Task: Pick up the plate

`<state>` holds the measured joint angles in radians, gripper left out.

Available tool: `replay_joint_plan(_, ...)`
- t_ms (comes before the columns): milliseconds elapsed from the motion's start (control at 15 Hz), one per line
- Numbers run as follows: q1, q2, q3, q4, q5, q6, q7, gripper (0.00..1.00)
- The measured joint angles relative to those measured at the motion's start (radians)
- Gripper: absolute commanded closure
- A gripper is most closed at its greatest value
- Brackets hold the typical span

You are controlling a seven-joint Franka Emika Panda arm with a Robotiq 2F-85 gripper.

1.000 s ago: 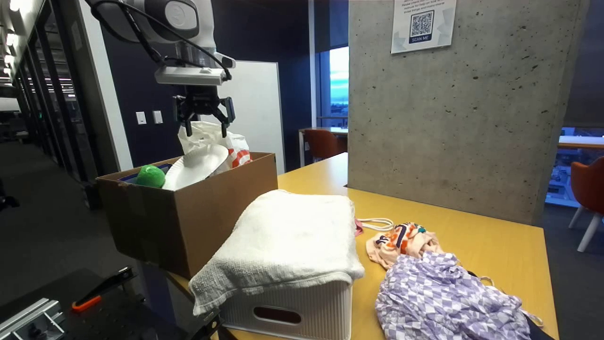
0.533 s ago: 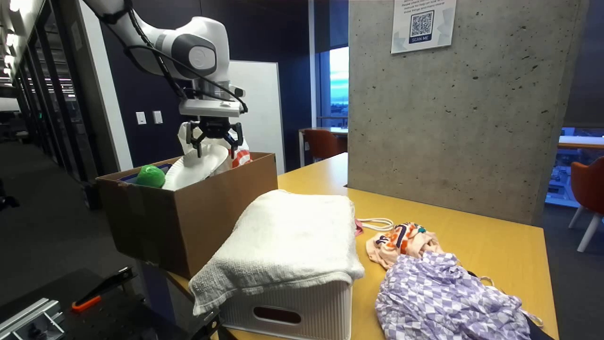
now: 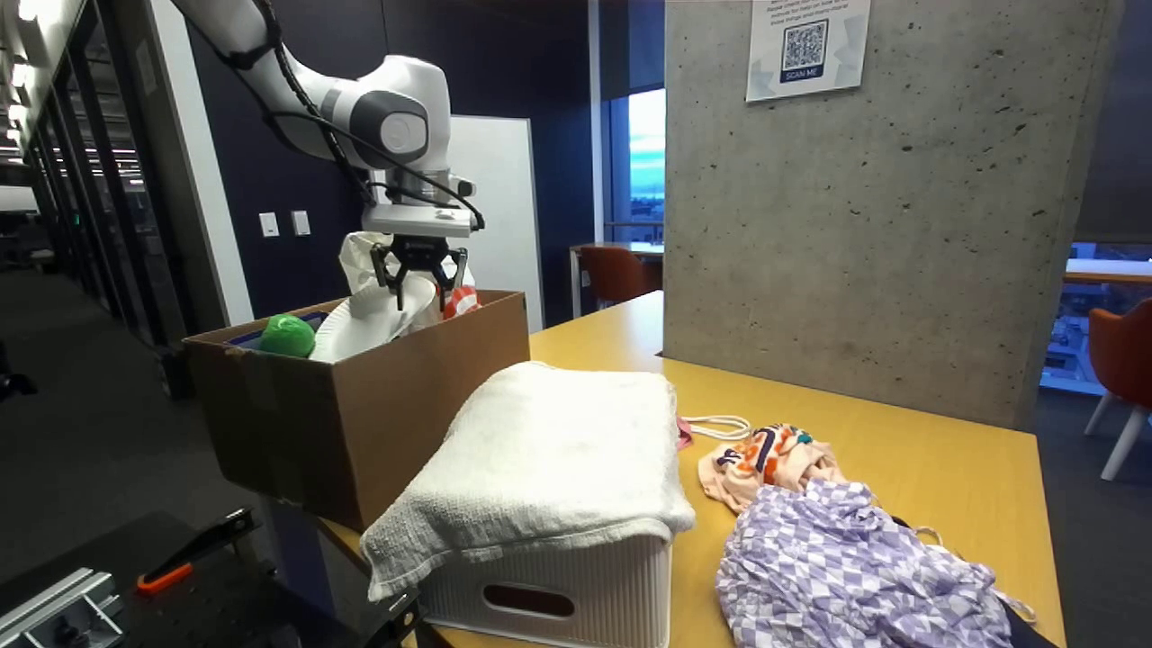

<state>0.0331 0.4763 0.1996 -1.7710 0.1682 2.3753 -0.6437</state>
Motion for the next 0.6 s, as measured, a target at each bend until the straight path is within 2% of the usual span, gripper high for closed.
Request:
replay_joint_plan(267,-0.001,-0.002,0.018,0.014,0.000,0.000,-0.011,0.95)
replay_joint_plan(333,-0.001,-0.003,0.021,0.016,0.000,0.000,-0.013,0.99)
replay_joint_plan(600,-0.004,-0.004,0.026,0.018,0.000,0.001,-0.015,1.00)
